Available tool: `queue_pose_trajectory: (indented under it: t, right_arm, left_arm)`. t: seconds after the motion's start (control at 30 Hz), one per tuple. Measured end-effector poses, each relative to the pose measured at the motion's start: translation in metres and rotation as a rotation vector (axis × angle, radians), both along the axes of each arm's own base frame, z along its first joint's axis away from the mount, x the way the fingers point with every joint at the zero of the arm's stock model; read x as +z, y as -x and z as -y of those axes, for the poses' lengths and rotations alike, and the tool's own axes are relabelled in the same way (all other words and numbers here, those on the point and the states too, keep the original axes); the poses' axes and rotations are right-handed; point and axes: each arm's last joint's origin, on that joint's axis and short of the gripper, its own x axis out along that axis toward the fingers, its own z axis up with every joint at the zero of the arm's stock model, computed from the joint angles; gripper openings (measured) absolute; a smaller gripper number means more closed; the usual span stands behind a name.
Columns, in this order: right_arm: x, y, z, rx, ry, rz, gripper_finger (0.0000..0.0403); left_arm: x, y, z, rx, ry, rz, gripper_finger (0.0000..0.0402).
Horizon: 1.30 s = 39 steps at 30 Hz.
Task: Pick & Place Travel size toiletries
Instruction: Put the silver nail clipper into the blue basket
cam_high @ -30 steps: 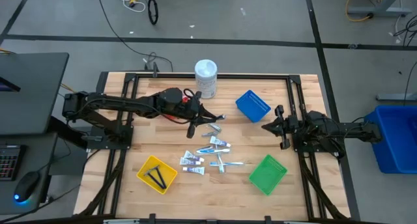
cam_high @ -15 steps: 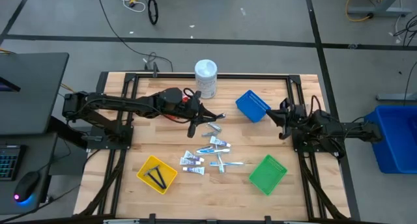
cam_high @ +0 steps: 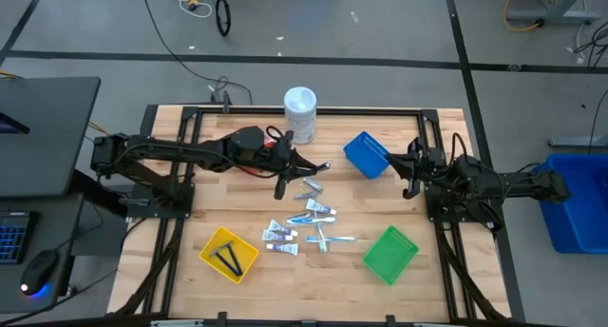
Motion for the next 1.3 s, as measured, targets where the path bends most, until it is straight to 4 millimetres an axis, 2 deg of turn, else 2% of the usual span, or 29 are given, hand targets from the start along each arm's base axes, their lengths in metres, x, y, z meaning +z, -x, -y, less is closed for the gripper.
queue_pose_trajectory:
  t: [0.23, 0.57, 0.77, 1.0, 1.3]
  right_arm:
    - [0.022, -0.014, 0.0, -0.013, 0.051, -0.044, 0.0008]
    - [0.055, -0.041, -0.001, 0.006, 0.209, -0.035, 0.0012]
    - [0.065, -0.058, 0.0, 0.015, 0.13, -0.028, 0.0025]
    - [0.063, -0.072, -0.001, 0.077, 0.098, -0.041, 0.0071]
    - [0.063, -0.086, -0.004, 0.152, 0.182, 0.005, 0.0173]
  left_arm:
    - [0.011, -0.002, -0.001, -0.001, -0.034, 0.036, 0.0059]
    - [0.011, -0.002, -0.002, 0.002, -0.029, 0.034, 0.006]
    - [0.01, -0.002, -0.002, 0.003, -0.029, 0.033, 0.0062]
    - [0.01, -0.002, -0.002, 0.003, -0.028, 0.033, 0.006]
    - [0.011, -0.001, -0.002, 0.004, -0.018, 0.032, 0.0061]
